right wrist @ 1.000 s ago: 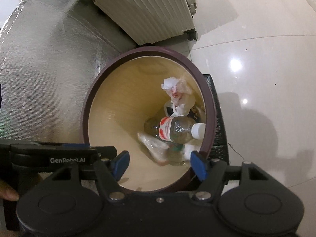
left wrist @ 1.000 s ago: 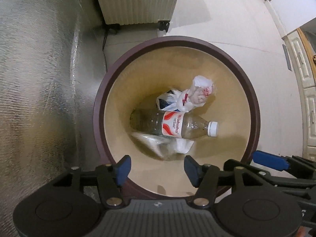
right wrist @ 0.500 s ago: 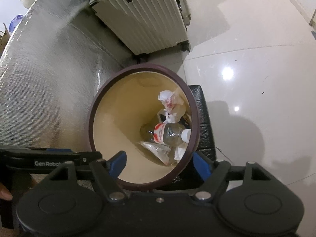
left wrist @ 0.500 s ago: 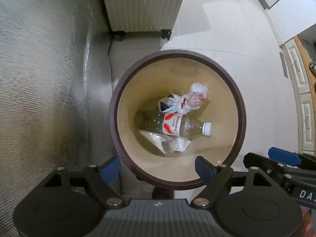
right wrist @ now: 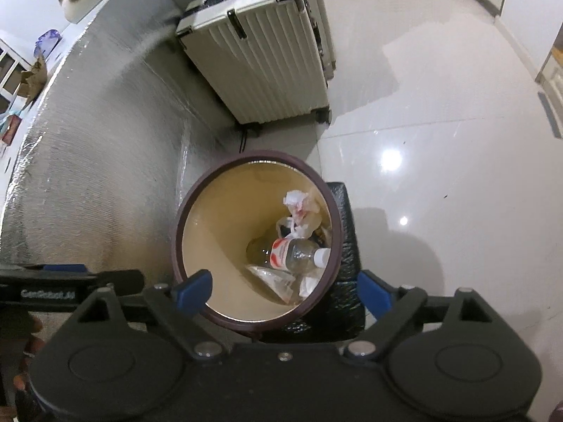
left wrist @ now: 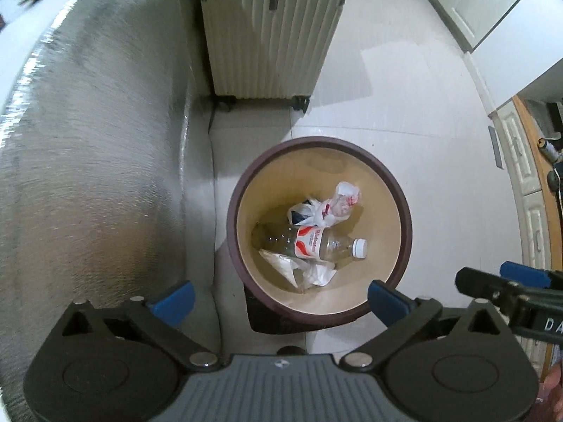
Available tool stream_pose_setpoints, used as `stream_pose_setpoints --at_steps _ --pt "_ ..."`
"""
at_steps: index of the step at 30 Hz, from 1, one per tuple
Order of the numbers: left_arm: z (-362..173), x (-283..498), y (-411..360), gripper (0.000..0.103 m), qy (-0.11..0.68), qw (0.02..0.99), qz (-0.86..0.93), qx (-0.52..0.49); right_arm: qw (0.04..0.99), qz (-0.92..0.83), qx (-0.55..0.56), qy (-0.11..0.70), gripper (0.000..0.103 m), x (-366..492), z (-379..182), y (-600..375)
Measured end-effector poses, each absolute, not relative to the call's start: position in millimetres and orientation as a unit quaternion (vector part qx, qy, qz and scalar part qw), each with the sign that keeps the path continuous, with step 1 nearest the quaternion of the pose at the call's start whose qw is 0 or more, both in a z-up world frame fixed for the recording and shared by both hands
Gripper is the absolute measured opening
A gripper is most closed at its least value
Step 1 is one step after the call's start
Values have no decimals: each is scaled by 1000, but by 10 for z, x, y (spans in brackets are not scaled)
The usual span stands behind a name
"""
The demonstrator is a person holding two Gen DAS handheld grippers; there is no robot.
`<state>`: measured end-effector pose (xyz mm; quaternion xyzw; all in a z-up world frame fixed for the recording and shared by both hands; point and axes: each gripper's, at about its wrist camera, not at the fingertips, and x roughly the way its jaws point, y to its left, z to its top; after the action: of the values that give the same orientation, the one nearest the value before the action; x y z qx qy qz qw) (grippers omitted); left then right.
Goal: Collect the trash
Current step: 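Lift both open tools away from the bin back toward the table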
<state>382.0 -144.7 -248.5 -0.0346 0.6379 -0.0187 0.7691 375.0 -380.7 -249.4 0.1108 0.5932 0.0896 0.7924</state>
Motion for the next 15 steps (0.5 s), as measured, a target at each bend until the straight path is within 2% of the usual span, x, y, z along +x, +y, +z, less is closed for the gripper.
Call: stream_pose_setpoints --at_steps 2,15 --pt "-2391 3756 -1418 103 633 773 -18 -37 796 89 99 590 102 3718 -2396 -3801" --pt "-1799 3374 -1315 103 586 808 -29 -49 821 79 58 562 103 3410 -1855 -3747"
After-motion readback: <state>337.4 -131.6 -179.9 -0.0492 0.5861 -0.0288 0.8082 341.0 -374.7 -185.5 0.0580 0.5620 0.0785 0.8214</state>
